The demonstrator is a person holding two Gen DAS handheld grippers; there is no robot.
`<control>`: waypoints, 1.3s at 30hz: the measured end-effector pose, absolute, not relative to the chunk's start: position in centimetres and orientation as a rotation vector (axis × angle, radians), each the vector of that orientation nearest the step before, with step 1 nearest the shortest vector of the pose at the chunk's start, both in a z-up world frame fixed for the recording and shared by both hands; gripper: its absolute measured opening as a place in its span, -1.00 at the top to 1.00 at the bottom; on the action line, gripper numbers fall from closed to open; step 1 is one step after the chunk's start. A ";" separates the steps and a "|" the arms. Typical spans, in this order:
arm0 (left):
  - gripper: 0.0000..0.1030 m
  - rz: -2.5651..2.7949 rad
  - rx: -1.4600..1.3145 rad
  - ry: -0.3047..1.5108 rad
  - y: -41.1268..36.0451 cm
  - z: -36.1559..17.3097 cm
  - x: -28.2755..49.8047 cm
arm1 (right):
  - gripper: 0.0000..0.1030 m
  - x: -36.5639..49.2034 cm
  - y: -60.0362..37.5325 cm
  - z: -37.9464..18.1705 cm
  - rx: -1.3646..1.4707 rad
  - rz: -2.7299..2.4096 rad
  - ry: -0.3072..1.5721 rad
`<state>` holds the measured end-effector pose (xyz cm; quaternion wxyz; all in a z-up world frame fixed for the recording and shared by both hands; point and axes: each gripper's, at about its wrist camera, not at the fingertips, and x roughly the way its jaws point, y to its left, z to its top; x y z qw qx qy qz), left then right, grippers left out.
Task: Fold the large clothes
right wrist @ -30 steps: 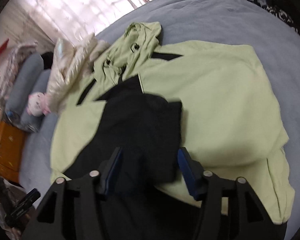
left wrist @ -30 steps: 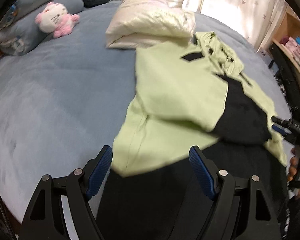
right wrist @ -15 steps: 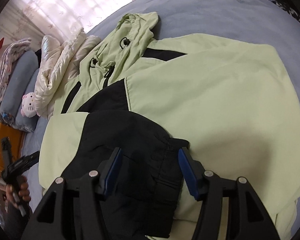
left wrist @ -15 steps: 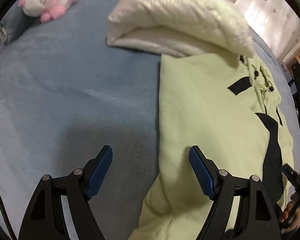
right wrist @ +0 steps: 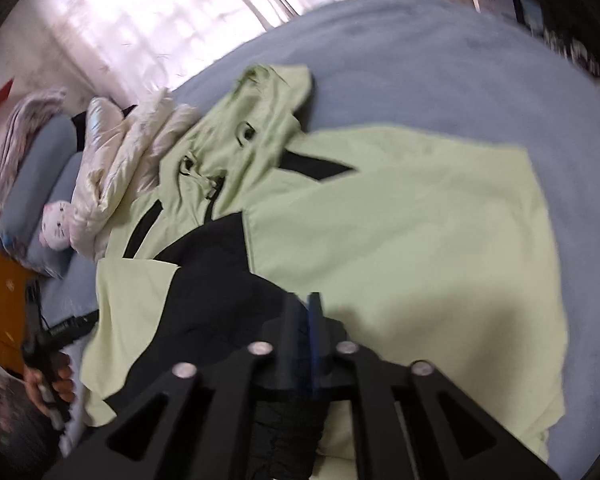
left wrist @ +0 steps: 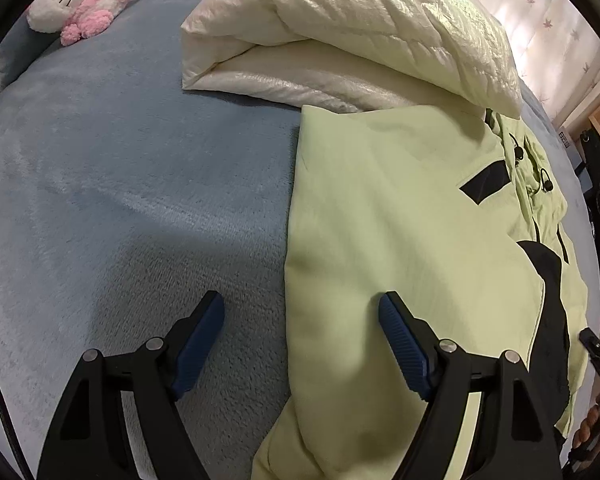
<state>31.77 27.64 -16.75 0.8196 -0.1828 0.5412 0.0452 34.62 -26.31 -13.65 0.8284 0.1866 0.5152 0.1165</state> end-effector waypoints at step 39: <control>0.95 0.100 -0.228 0.915 24.4 -13.3 33.2 | 0.49 36.5 -24.7 -12.6 0.187 0.062 0.762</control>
